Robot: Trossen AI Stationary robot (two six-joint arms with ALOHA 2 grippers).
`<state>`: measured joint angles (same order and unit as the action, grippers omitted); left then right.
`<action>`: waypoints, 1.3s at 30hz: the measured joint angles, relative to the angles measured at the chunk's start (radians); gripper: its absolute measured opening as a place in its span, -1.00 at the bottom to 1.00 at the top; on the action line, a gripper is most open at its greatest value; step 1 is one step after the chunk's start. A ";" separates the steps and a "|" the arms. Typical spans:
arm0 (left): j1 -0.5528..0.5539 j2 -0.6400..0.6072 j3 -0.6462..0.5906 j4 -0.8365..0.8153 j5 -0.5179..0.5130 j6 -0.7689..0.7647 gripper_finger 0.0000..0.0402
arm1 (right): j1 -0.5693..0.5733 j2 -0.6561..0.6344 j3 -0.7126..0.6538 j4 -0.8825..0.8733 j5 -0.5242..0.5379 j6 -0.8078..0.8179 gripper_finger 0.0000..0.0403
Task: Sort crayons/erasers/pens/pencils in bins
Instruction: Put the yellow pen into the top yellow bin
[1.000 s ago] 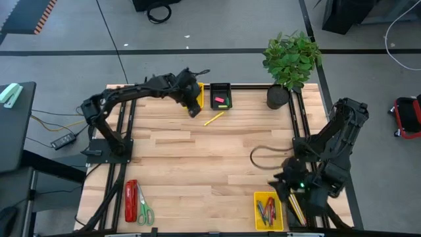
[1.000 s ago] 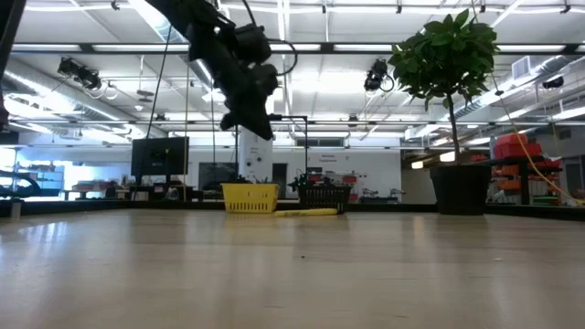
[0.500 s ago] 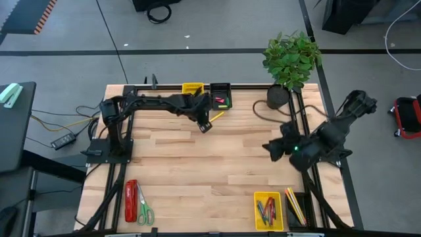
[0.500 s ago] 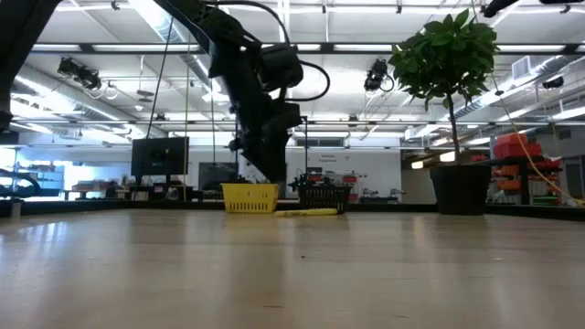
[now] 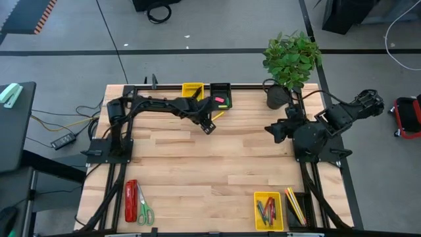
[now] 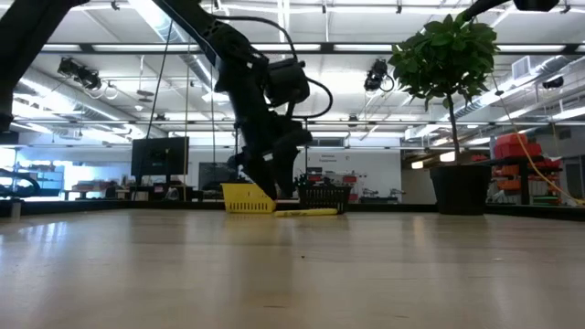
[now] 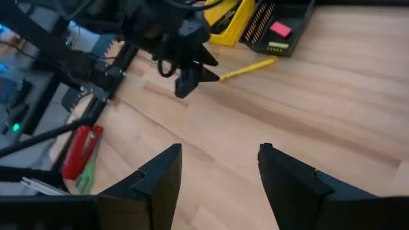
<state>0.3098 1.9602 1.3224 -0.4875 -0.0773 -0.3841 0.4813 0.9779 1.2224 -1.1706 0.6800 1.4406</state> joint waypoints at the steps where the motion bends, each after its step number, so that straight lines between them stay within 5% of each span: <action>1: 0.000 0.006 0.000 0.005 -0.001 -0.005 0.04 | -0.006 0.000 0.000 0.004 -0.006 -0.024 0.05; 17: -0.049 0.098 0.004 0.002 -0.063 0.003 -0.11 | -0.029 0.001 0.000 0.032 -0.182 -0.178 0.05; 31: -0.050 0.103 0.008 0.052 -0.073 0.066 -0.53 | -0.029 0.001 0.000 0.031 -0.211 -0.267 0.05; 39: -0.056 0.093 0.008 0.050 0.031 0.072 -0.85 | -0.029 0.001 0.000 0.014 -0.214 -0.340 0.05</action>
<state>0.2540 2.0534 1.3301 -0.4370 -0.0466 -0.3119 0.4519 0.9787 1.2227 -1.1571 0.4660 1.1004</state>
